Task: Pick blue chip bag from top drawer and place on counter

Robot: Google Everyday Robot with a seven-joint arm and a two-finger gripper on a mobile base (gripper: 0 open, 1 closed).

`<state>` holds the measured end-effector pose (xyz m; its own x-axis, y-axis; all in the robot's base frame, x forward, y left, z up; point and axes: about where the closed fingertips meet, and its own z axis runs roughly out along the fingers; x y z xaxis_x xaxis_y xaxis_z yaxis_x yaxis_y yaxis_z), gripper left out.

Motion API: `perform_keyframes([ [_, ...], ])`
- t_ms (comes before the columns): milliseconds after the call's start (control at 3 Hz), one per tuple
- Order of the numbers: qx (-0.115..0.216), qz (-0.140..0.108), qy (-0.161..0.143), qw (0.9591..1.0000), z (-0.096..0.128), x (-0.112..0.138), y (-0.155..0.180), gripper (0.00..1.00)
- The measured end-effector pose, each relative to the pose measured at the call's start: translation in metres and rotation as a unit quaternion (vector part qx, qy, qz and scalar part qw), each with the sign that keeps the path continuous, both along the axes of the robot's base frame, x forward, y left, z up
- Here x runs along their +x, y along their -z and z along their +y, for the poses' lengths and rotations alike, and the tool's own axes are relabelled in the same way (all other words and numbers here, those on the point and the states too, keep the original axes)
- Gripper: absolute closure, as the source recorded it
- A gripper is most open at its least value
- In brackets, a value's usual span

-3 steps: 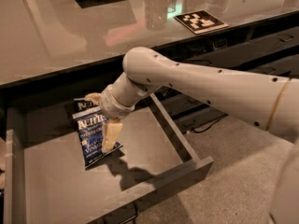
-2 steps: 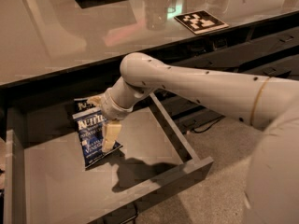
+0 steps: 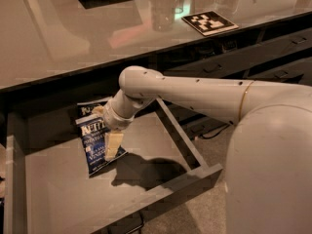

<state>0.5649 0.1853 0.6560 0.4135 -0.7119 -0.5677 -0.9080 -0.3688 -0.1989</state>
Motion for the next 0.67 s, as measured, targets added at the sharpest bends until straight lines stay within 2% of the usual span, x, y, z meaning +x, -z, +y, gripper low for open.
perform_keyframes([
  [667,-0.021,0.018,0.008,0.9996,0.001,0.004,0.039,0.0],
])
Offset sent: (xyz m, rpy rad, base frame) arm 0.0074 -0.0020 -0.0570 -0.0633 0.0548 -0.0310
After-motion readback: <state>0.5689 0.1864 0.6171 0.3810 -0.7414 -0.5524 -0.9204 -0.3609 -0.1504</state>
